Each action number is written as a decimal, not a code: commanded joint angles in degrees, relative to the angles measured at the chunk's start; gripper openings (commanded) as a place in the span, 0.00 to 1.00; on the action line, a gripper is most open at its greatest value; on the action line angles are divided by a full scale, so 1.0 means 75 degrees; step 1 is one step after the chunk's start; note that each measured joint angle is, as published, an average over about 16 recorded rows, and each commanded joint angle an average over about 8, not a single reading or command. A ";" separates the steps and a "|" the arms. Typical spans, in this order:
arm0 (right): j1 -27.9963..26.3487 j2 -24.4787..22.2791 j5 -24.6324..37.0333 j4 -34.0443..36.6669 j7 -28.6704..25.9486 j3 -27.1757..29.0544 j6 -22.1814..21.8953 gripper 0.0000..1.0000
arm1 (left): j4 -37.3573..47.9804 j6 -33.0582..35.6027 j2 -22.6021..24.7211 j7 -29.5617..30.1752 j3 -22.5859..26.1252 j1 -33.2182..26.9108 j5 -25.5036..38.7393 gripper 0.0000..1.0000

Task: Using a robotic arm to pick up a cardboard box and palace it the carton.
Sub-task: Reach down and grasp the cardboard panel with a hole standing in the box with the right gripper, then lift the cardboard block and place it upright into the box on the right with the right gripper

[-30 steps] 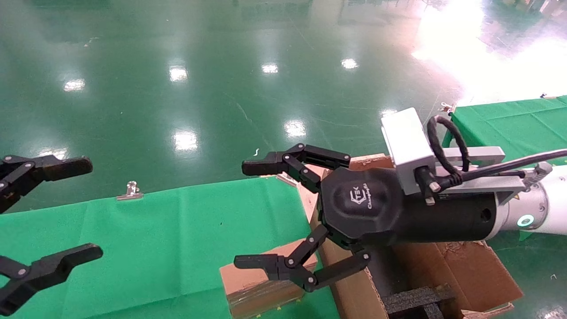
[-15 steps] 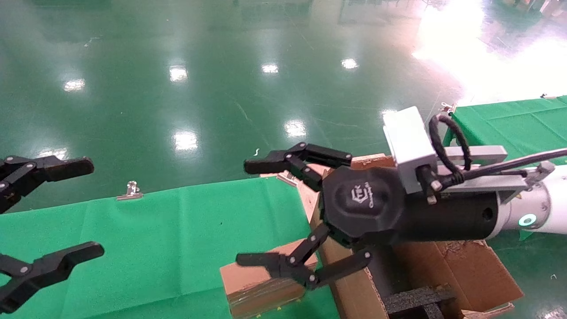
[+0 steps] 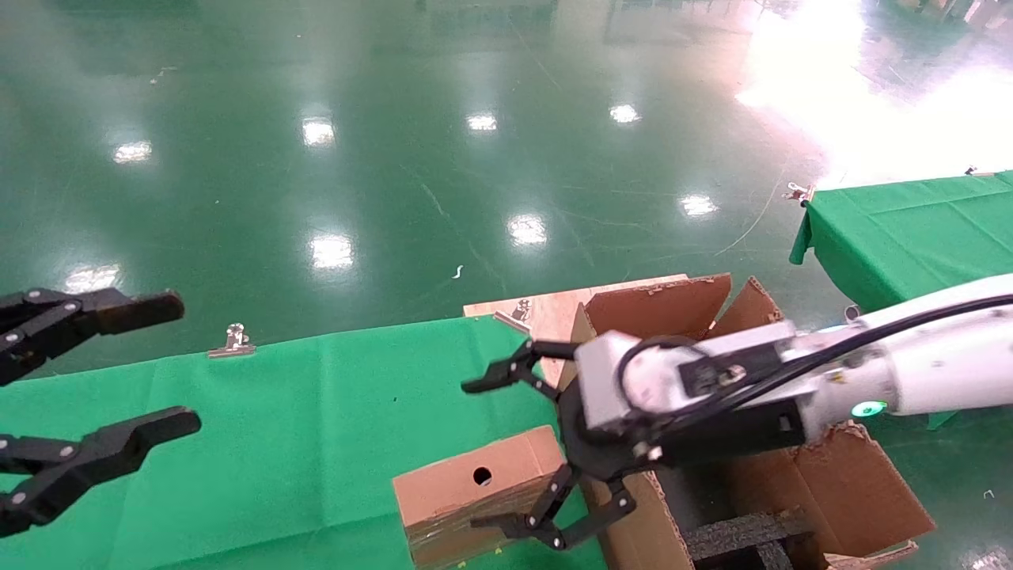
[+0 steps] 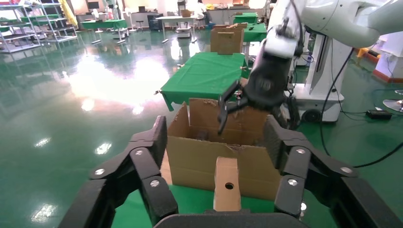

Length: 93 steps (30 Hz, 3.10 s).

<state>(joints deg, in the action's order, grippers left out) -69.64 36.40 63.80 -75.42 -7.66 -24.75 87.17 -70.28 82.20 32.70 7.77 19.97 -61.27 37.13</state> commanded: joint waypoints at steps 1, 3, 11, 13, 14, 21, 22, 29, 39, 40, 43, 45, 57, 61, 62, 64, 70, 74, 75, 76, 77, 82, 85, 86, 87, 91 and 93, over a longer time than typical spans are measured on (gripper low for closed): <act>-0.0152 0.0107 0.0418 0.0001 0.0073 -0.0200 0.0054 1.00 | 0.0000 0.0000 0.0000 0.0000 0.0000 0.0000 0.0000 0.00; -0.0260 0.0257 0.0762 0.0021 0.0126 -0.0379 0.0051 1.00 | 0.0000 0.0000 0.0000 0.0000 0.0000 0.0000 0.0000 0.00; -0.0597 0.0831 0.1960 0.0075 0.0215 -0.0961 -0.0103 1.00 | 0.0000 0.0000 0.0000 0.0000 0.0000 0.0000 0.0000 0.00; -0.0686 0.0960 0.2233 0.0062 0.0191 -0.1091 -0.0126 1.00 | 0.0000 0.0000 0.0000 0.0000 0.0000 0.0000 0.0000 0.00; -0.0743 0.1026 0.2389 0.0047 0.0175 -0.1165 -0.0127 1.00 | 0.0000 0.0000 0.0000 0.0000 0.0000 0.0000 0.0000 0.00; -0.1289 0.1491 0.3483 -0.0047 -0.0073 -0.1753 0.0070 1.00 | 0.0000 0.0000 0.0000 0.0000 0.0000 0.0000 0.0000 0.00; -0.1373 0.1552 0.3631 -0.0062 -0.0100 -0.1842 0.0103 1.00 | 0.0000 0.0000 0.0000 0.0000 0.0000 0.0000 0.0000 0.00; -0.1730 0.1844 0.4301 -0.0137 -0.0107 -0.2363 0.0158 1.00 | 0.0000 0.0000 0.0000 0.0000 0.0000 0.0000 0.0000 0.27; -0.1831 0.1943 0.4496 -0.0166 -0.0048 -0.2586 0.0033 0.00 | 0.0002 -0.0002 -0.0001 0.0000 0.0000 0.0001 -0.0003 1.00; -0.1836 0.1950 0.4502 -0.0165 -0.0050 -0.2595 0.0027 0.00 | 0.0002 -0.0002 -0.0001 0.0000 0.0000 0.0001 -0.0003 1.00; -0.1828 0.1941 0.4483 -0.0163 -0.0047 -0.2586 0.0024 0.00 | 0.0002 -0.0002 -0.0001 0.0000 0.0000 0.0001 -0.0003 1.00; -0.1821 0.1934 0.4472 -0.0163 -0.0045 -0.2577 0.0026 0.00 | 0.0002 -0.0002 -0.0001 0.0000 0.0000 0.0001 -0.0003 1.00; -0.1794 0.1910 0.4440 -0.0162 -0.0039 -0.2540 0.0040 0.00 | 0.0002 -0.0002 -0.0001 0.0000 0.0000 0.0001 -0.0003 1.00; -0.1790 0.1907 0.4433 -0.0162 -0.0037 -0.2535 0.0043 0.00 | 0.0002 -0.0002 -0.0001 0.0000 0.0000 0.0001 -0.0003 1.00; -0.1789 0.1906 0.4432 -0.0162 -0.0037 -0.2535 0.0044 0.00 | 0.0002 -0.0002 -0.0001 0.0000 0.0000 0.0001 -0.0002 1.00; -0.1788 0.1905 0.4430 -0.0162 -0.0036 -0.2533 0.0046 0.00 | 0.0002 -0.0002 -0.0001 0.0000 0.0000 0.0001 -0.0002 1.00; -0.1785 0.1903 0.4422 -0.0152 -0.0030 -0.2531 0.0050 0.00 | 0.0002 -0.0002 -0.0001 0.0000 0.0000 0.0001 -0.0001 1.00; -0.1798 0.1913 0.4393 -0.0095 -0.0003 -0.2532 0.0048 0.00 | 0.0002 -0.0002 -0.0001 0.0000 0.0000 0.0001 -0.0001 1.00; -0.1810 0.1914 0.4371 -0.0073 0.0004 -0.2529 0.0052 0.00 | 0.0002 -0.0002 -0.0001 0.0000 0.0000 0.0001 -0.0001 1.00; -0.1833 0.1913 0.4351 -0.0051 0.0018 -0.2528 0.0062 0.00 | 0.0002 -0.0002 -0.0001 0.0000 0.0000 0.0001 -0.0001 1.00; -0.1864 0.1911 0.4323 -0.0027 0.0029 -0.2522 0.0073 0.00 | 0.0002 -0.0002 -0.0001 0.0000 0.0000 0.0001 -0.0001 1.00; -0.2200 0.1859 0.4105 0.0139 0.0161 -0.2459 0.0209 0.00 | 0.0002 -0.0002 -0.0001 0.0000 0.0000 0.0001 -0.0001 1.00; -0.2559 0.1804 0.3900 0.0321 0.0346 -0.2441 0.0337 0.00 | 0.0002 -0.0002 -0.0001 0.0000 0.0000 0.0001 -0.0001 1.00; -0.2711 0.1775 0.3805 0.0398 0.0435 -0.2447 0.0381 0.00 | 0.0002 -0.0002 -0.0001 0.0000 0.0000 0.0001 -0.0001 1.00; -0.2872 0.1743 0.3706 0.0480 0.0533 -0.2465 0.0421 0.00 | 0.0002 -0.0002 -0.0001 0.0000 0.0000 0.0001 -0.0001 1.00; -0.3675 0.1574 0.3237 0.0875 0.0973 -0.2663 0.0527 0.00 | 0.0002 -0.0002 -0.0001 0.0000 0.0000 0.0001 -0.0001 1.00; -0.4127 0.1477 0.2988 0.1087 0.1200 -0.2845 0.0553 0.00 | 0.0002 -0.0002 -0.0001 0.0000 0.0000 0.0001 -0.0001 1.00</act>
<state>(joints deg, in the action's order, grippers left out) -100.72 47.57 86.13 -67.12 0.93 -46.74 91.16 -70.26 82.19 32.69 7.77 19.97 -61.26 37.12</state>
